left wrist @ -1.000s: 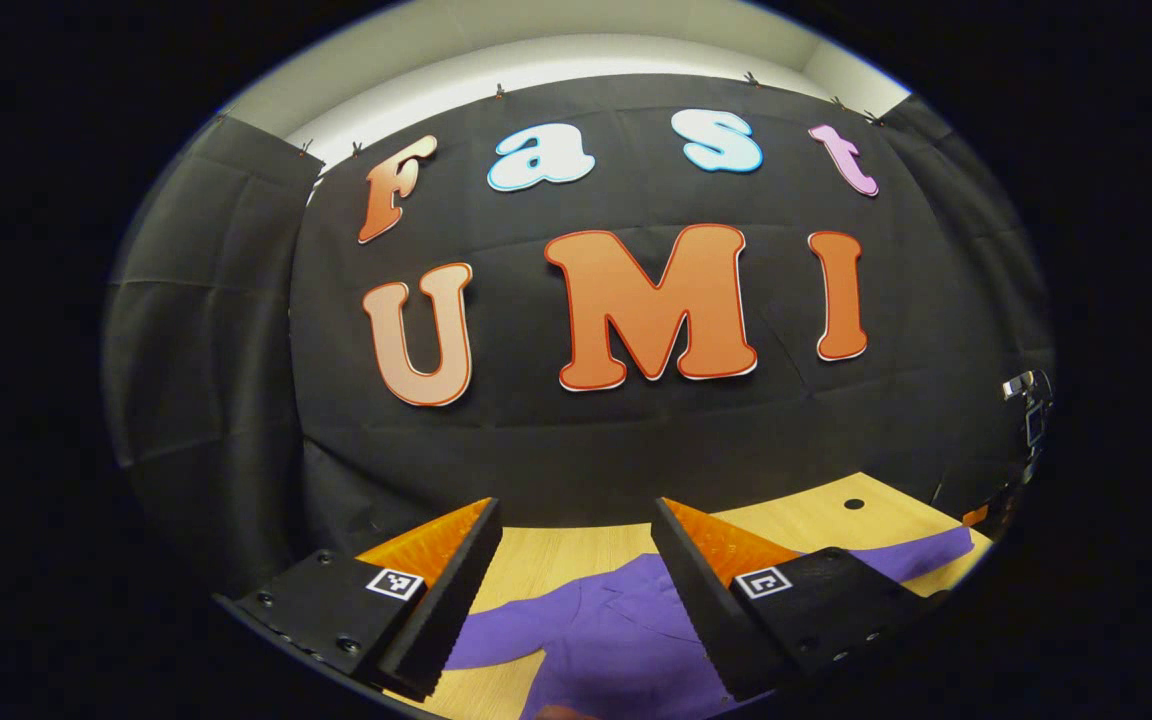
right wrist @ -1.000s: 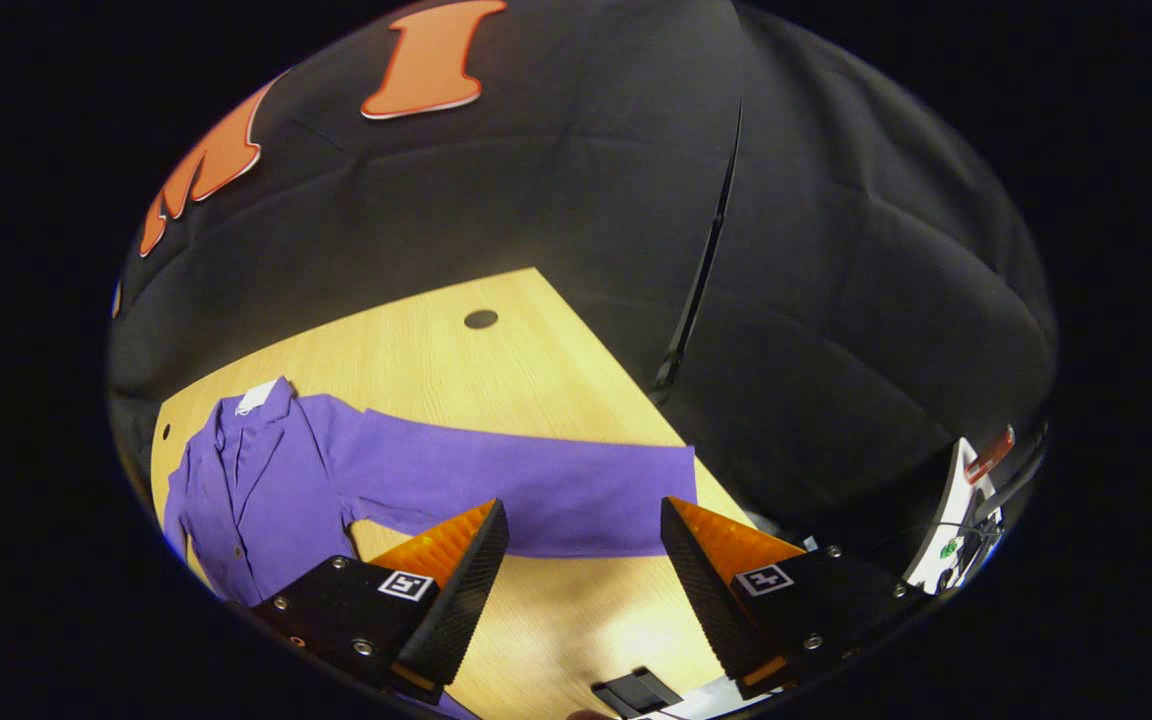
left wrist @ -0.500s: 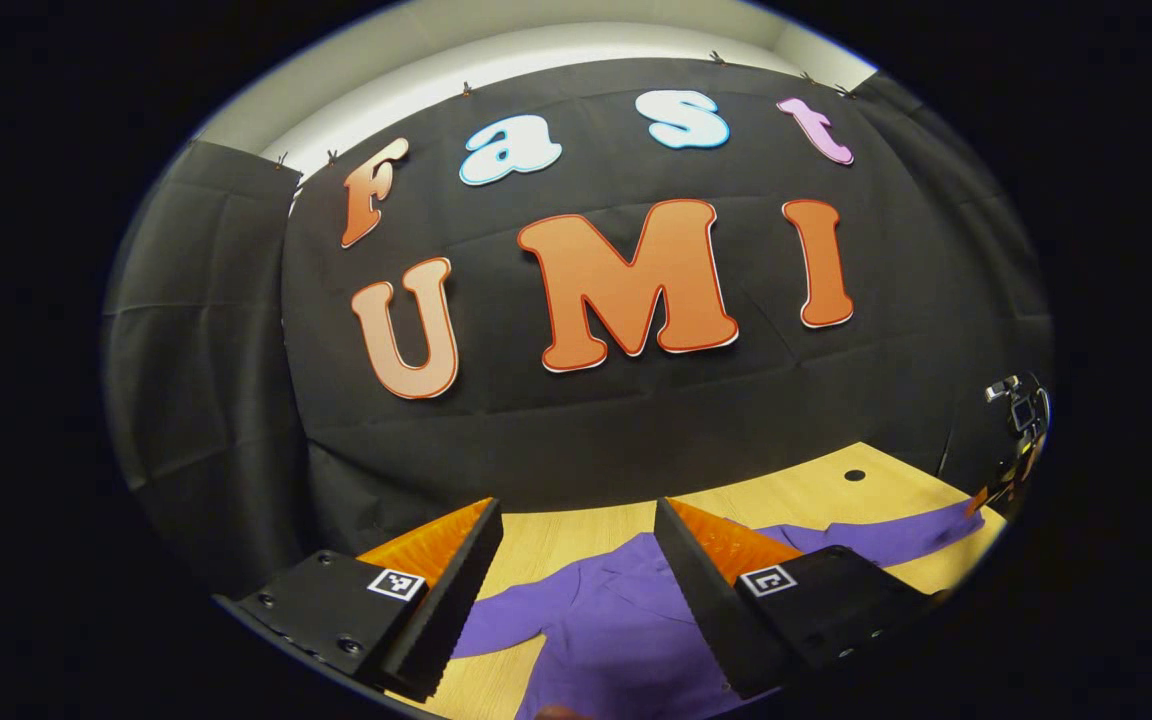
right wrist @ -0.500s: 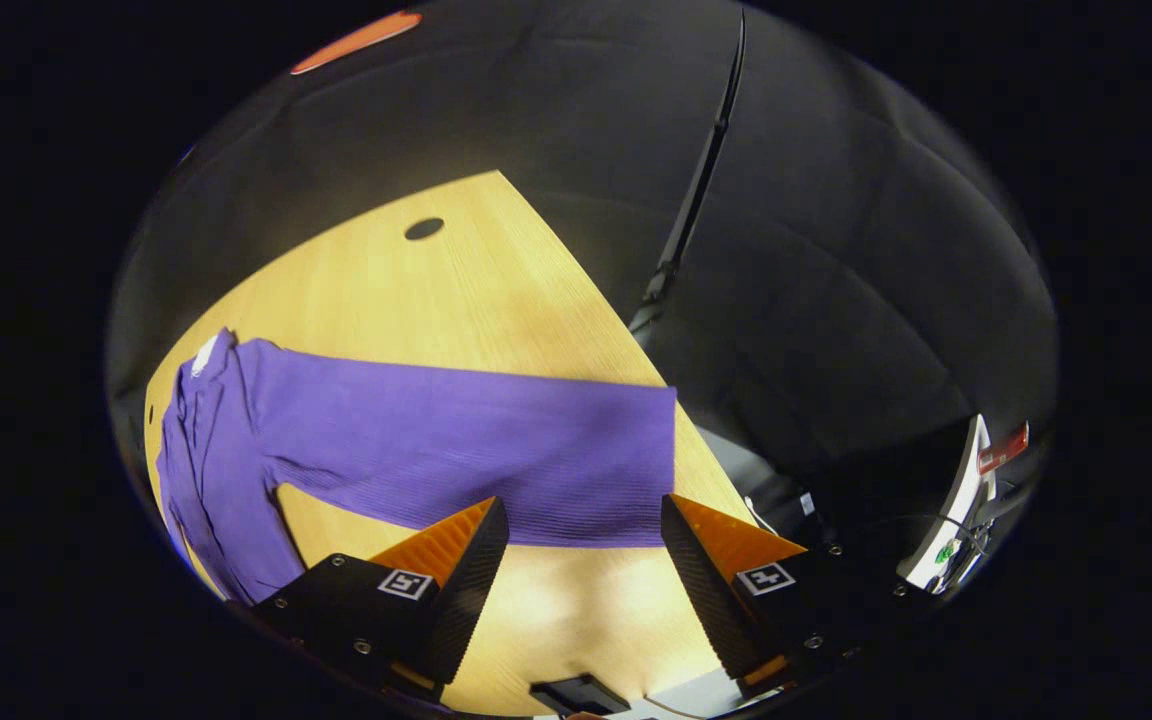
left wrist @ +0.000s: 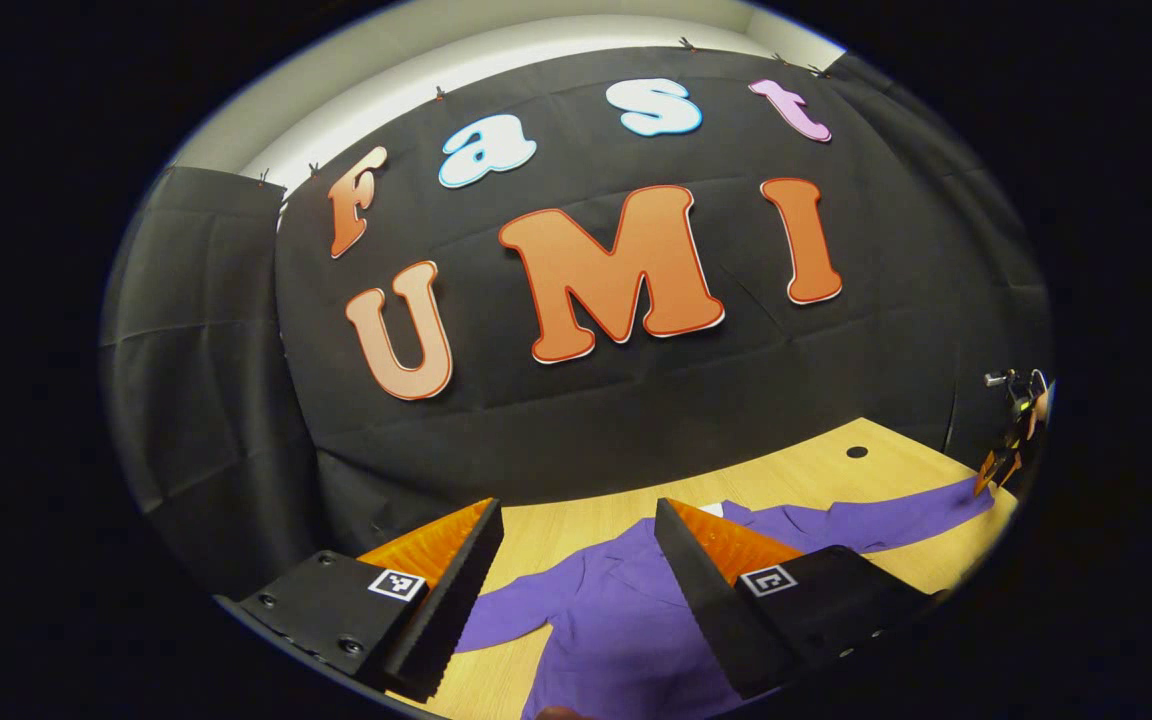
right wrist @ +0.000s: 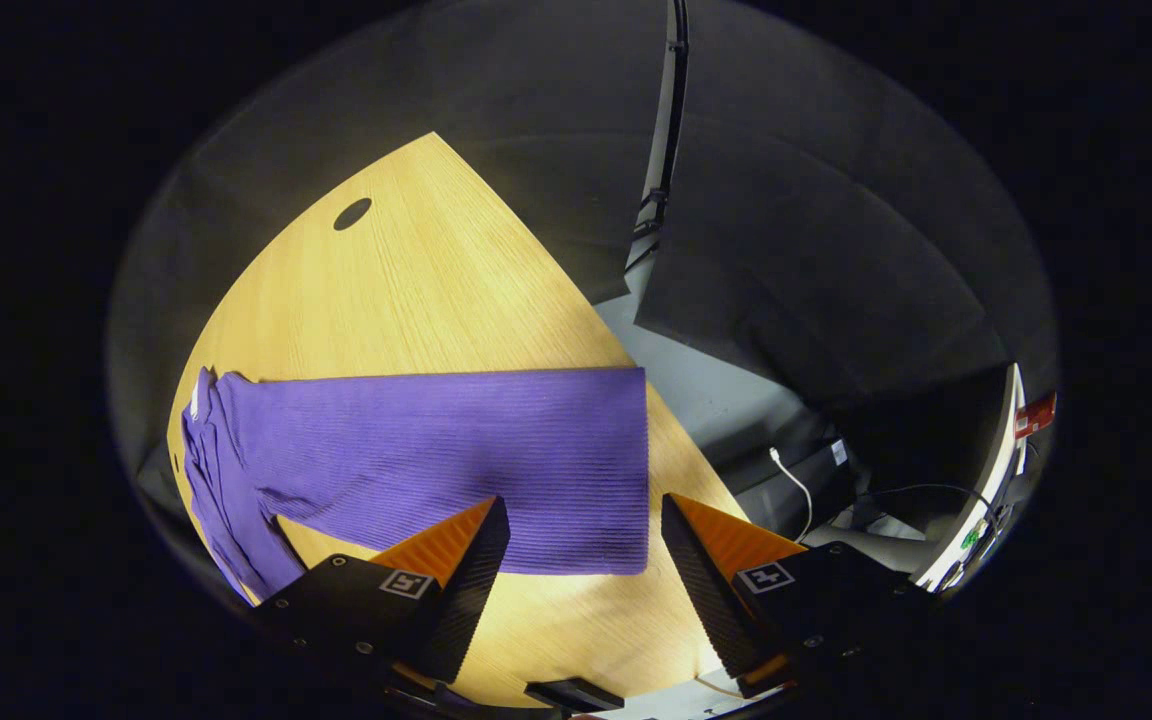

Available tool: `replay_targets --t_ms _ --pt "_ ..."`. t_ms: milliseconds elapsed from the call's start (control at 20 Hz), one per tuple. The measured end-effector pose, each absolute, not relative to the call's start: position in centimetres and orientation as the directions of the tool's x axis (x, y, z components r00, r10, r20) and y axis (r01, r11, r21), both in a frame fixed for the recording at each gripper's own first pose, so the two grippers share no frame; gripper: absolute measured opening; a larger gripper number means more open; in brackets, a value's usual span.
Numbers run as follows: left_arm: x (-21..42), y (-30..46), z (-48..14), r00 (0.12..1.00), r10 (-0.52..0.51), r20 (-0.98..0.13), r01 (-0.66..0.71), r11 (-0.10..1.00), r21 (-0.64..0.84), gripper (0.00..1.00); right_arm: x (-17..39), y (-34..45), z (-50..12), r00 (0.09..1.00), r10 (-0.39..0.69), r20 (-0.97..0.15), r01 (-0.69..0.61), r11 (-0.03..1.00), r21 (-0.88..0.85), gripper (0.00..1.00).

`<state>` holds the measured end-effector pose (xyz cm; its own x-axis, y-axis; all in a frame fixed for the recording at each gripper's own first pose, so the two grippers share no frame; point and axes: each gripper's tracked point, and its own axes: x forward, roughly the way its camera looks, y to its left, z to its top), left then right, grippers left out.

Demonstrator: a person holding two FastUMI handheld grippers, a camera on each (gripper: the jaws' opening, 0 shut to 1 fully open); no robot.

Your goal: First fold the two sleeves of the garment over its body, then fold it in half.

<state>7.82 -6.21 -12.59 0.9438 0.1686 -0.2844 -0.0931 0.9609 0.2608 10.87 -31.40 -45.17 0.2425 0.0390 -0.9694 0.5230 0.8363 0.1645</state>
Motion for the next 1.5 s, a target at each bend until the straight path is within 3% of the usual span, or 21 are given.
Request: replay_targets --t_ms 250,400,450,500,550,700,850,1300,1500 --pt "7.7 -6.9 -11.8 0.943 0.171 -0.287 -0.087 0.954 0.285 0.98 11.2 -32.2 -46.4 0.204 0.017 -0.979 0.559 0.819 0.131 0.93" --pt "7.5 -6.7 -12.4 0.936 0.177 -0.303 -0.091 0.956 0.278 0.98 10.7 -30.7 -46.4 0.117 0.026 -0.993 0.573 0.815 0.089 0.93" --pt "7.4 -6.6 -12.7 0.932 0.182 -0.312 -0.094 0.956 0.277 0.98 11.0 -30.4 -46.4 0.114 0.028 -0.993 0.564 0.821 0.088 0.89" --pt "7.6 -6.4 -12.7 0.932 0.184 -0.314 -0.096 0.956 0.276 0.98 11.1 -30.2 -46.3 0.113 0.031 -0.993 0.551 0.830 0.089 0.94" --pt "7.5 -6.3 -12.5 0.932 0.185 -0.311 -0.098 0.957 0.275 0.98 11.3 -30.1 -46.1 0.117 0.034 -0.993 0.543 0.835 0.093 0.70" --pt "7.4 -6.1 -12.7 0.932 0.184 -0.311 -0.098 0.957 0.272 0.98 11.5 -30.2 -46.2 0.142 0.037 -0.989 0.514 0.851 0.105 0.54" --pt "7.4 -4.9 -12.7 0.931 0.189 -0.314 -0.103 0.957 0.270 0.98 11.8 -29.4 -45.6 0.165 0.061 -0.984 0.542 0.828 0.142 0.08" --pt "7.9 -2.3 -13.2 0.935 0.157 -0.317 -0.086 0.970 0.226 0.98 15.6 -23.9 -35.9 0.376 0.078 -0.923 0.418 0.875 0.244 0.06" --pt "8.0 -0.5 -12.8 0.942 0.141 -0.304 -0.078 0.975 0.210 0.99 17.1 -20.4 -31.1 0.430 0.092 -0.898 0.350 0.900 0.260 0.06"
